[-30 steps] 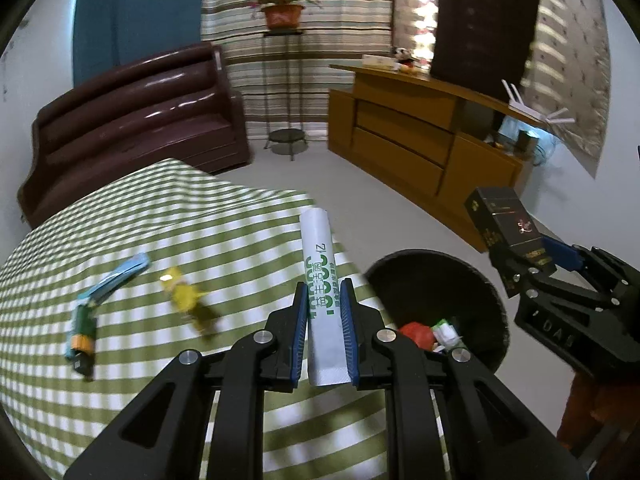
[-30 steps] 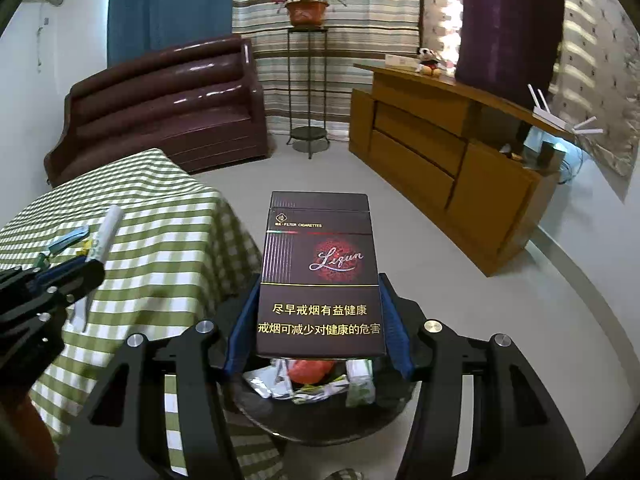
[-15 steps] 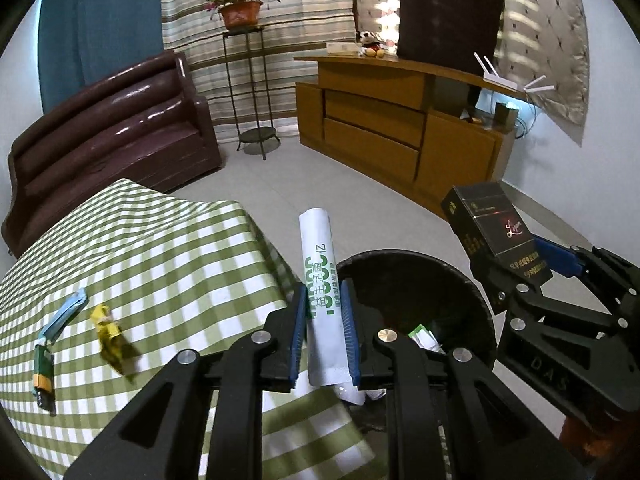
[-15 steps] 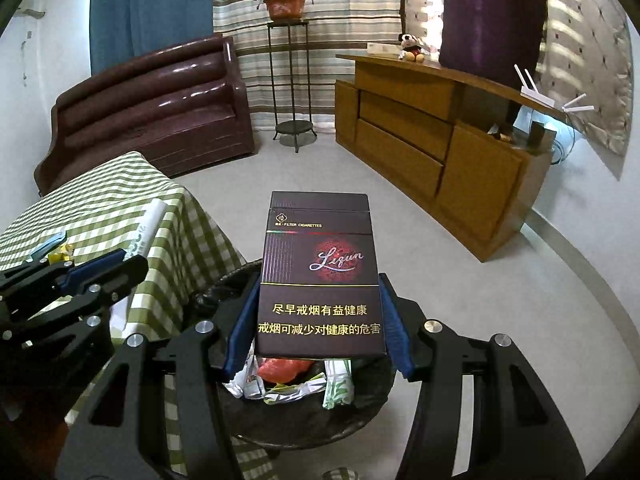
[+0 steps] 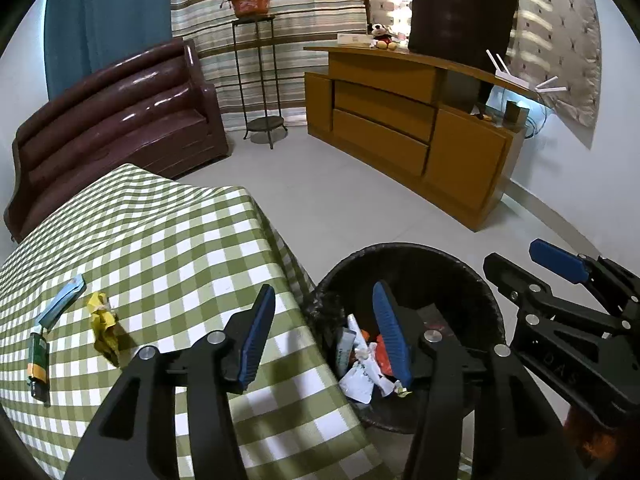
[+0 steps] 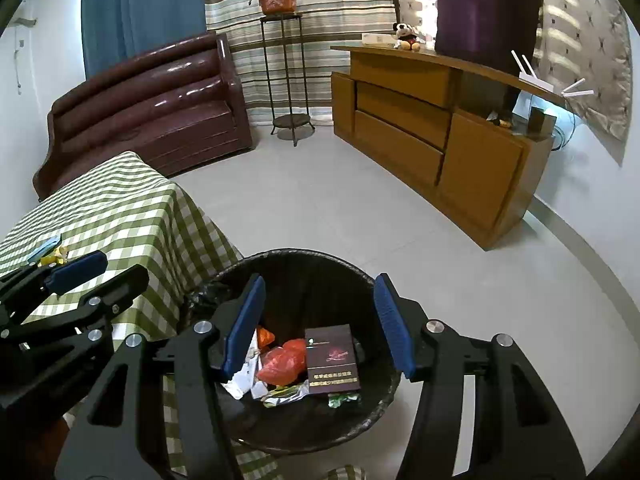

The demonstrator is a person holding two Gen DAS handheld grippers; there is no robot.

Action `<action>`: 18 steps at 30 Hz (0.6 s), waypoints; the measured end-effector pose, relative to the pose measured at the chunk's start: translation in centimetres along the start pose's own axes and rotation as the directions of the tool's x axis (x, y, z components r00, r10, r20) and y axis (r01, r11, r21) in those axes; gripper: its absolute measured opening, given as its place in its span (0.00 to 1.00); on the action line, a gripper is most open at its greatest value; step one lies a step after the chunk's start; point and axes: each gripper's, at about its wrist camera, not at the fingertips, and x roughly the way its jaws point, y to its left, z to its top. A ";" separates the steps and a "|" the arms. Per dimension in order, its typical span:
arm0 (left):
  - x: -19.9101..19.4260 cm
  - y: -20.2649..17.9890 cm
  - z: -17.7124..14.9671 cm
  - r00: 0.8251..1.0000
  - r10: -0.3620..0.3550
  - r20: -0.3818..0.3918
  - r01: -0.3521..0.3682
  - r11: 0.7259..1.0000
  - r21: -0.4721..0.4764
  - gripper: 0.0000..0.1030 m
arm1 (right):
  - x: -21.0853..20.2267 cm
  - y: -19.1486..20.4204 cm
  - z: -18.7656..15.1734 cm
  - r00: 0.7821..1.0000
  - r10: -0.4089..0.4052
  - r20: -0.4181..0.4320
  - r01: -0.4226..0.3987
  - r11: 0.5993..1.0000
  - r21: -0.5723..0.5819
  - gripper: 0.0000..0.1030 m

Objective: Collect trash
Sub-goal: 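Withdraw both grippers from the bin back over the table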

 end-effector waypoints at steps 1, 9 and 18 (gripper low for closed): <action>-0.2 0.2 -0.1 1.000 0.002 0.001 -0.002 1.000 -0.004 0.51 | 0.0 0.2 0.1 1.000 0.002 -0.001 -0.002 1.000 0.000 0.54; -2.3 2.6 -0.6 0.999 0.034 0.008 -0.034 0.998 -0.048 0.51 | -0.8 2.3 0.0 0.999 0.033 -0.002 -0.033 0.999 -0.025 0.54; -5.0 7.3 -2.3 0.993 0.115 0.001 -0.114 0.985 -0.126 0.51 | -1.3 5.8 0.0 0.996 0.084 -0.014 -0.085 0.994 -0.069 0.54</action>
